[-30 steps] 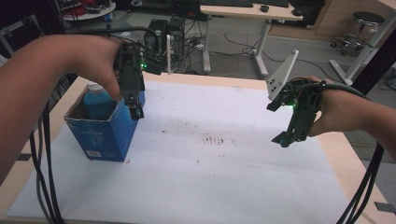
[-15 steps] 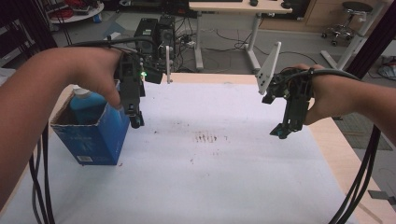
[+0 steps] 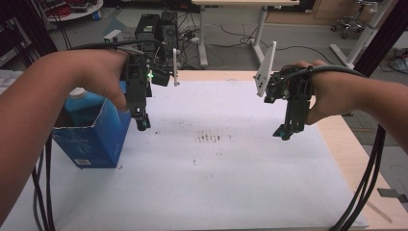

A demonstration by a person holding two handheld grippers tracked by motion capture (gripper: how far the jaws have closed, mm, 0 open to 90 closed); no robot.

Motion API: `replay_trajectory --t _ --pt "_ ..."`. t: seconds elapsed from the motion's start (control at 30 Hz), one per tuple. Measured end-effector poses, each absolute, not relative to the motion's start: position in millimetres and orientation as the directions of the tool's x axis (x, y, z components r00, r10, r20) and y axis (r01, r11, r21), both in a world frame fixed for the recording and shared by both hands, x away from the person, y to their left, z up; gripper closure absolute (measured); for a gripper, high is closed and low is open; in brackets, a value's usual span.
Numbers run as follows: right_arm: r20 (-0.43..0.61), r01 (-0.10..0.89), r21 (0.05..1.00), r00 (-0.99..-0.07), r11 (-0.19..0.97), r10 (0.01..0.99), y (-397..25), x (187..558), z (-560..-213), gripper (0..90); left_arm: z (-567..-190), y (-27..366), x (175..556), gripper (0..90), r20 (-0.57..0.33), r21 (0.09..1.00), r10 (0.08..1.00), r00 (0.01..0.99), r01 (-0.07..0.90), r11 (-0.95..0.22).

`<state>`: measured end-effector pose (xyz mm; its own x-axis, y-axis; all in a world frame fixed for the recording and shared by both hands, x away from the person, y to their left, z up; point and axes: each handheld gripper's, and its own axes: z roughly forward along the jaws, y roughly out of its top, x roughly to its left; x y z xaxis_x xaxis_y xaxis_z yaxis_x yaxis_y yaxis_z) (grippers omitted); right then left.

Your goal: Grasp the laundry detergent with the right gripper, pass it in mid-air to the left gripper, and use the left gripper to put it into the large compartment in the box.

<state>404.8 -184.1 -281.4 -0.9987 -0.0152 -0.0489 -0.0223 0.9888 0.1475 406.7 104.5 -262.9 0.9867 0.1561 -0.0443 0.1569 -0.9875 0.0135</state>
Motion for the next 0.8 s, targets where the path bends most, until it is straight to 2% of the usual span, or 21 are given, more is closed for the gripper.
replay_trajectory --t 0.8 --pt "-0.043 -0.021 0.135 -0.999 0.991 -0.015 -182.6 406.5 -285.2 0.9 -269.2 104.3 406.4 1.7 -0.067 0.004 0.163 0.984 0.164 -0.986"
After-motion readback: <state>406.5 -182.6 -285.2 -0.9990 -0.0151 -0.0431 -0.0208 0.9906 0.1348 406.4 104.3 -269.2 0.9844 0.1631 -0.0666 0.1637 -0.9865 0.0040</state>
